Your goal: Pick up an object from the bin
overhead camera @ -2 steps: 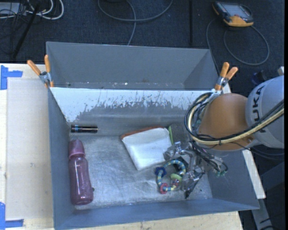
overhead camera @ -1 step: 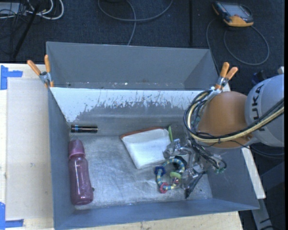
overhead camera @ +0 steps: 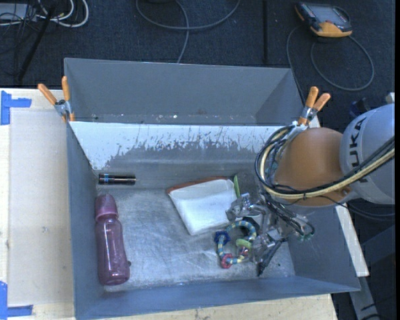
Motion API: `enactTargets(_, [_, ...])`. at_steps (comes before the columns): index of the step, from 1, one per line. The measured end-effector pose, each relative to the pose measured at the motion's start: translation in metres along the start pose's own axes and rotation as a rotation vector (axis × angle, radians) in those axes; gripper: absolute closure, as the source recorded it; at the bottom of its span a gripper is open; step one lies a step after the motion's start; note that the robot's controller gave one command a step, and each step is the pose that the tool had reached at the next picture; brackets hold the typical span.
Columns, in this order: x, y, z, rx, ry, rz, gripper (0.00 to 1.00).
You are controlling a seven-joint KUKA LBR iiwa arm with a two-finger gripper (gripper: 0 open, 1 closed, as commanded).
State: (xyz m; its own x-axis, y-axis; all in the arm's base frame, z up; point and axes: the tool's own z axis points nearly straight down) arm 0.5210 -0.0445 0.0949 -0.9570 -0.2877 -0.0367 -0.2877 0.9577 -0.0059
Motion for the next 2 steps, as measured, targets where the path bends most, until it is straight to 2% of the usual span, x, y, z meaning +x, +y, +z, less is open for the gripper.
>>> enactTargets(2, [0.0000, -0.0001, 0.0000, 0.000, 0.000, -0.002, 1.00])
